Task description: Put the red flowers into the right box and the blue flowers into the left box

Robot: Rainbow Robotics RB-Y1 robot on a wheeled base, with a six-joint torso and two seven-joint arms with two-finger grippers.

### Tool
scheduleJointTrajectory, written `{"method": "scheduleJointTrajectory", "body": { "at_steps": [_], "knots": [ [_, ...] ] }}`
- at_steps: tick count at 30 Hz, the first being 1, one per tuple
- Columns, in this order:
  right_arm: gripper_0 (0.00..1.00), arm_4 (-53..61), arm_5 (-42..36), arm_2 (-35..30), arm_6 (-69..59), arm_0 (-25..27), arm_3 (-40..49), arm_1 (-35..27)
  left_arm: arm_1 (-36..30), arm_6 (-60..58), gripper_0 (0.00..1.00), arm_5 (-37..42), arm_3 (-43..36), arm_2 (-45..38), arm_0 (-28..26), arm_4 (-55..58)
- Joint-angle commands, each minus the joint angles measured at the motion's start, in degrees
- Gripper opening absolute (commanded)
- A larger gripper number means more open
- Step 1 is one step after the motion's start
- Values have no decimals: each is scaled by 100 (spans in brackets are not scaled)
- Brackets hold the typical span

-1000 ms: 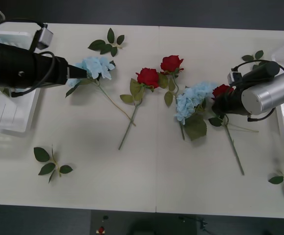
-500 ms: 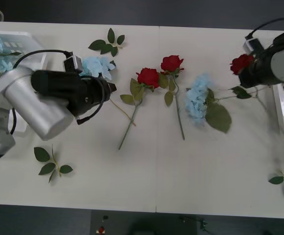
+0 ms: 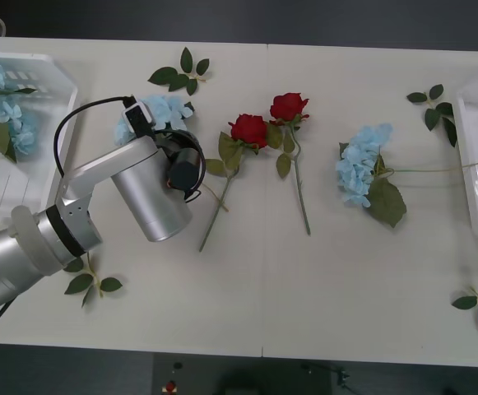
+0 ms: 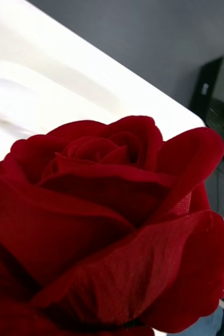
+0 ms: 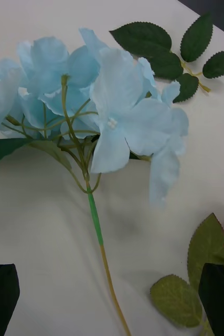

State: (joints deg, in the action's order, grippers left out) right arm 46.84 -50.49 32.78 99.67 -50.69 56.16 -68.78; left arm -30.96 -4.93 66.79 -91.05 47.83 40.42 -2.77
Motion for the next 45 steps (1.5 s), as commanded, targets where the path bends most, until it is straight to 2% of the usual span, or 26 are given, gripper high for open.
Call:
{"method": "scheduleJointTrajectory", "body": {
  "at_steps": [1, 4, 5, 6, 7, 8, 17, 23, 24, 26, 28, 30, 33, 39, 45],
  "knots": [
    [0, -236, 470, 202, 510, -327, -659, -39, -25, -87, 100, -43, 368, 42, 423, -250],
    [0, -113, 768, 527, 536, -442, -932, -57, -25, -34, 100, -87, 720, 51, 493, -514],
    [7, -61, 795, 580, 545, -451, -958, -65, -25, -16, 100, -114, 799, 42, 520, -540],
    [34, 106, 839, 642, 554, -459, -976, -74, -25, 10, 100, -202, 975, 42, 555, -576],
    [80, 256, 830, 668, 554, -459, -976, -83, -25, 36, 100, -307, 1133, 42, 590, -602],
    [98, 309, 830, 668, 571, -459, -976, -83, -25, 45, 100, -360, 1221, 42, 616, -619],
    [100, 862, 619, 712, 659, -459, -844, -92, 63, 124, 100, -1274, 2205, 42, 766, -707],
    [100, 1601, 180, 712, 694, -433, -316, -241, 248, 107, 100, -1845, 2803, 51, 766, -699],
    [100, 1759, 109, 712, 721, -380, -88, -312, 274, 115, 81, -1942, 2909, 42, 766, -699],
    [100, 1970, 57, 712, 853, -204, 518, -470, 301, 133, 33, -2091, 3067, 51, 766, -699],
    [100, 2172, 109, 677, 1151, 77, 1248, -672, 309, 159, 14, -2206, 3146, 69, 766, -699],
    [100, 2233, 197, 598, 1415, 305, 1837, -795, 309, 195, 1, -2214, 3137, 77, 766, -707],
    [100, 2102, 224, 378, 2118, 692, 2593, -821, 309, 256, 0, -2214, 3128, 77, 766, -699],
    [100, 1636, 232, 343, 3445, 1044, 3357, -795, 248, 335, 0, -2206, 2944, 77, 748, -699],
    [100, 572, -119, 378, 4430, 1096, 3454, -294, -244, 397, 0, -2206, 1907, -46, 493, -514]
  ]
}}
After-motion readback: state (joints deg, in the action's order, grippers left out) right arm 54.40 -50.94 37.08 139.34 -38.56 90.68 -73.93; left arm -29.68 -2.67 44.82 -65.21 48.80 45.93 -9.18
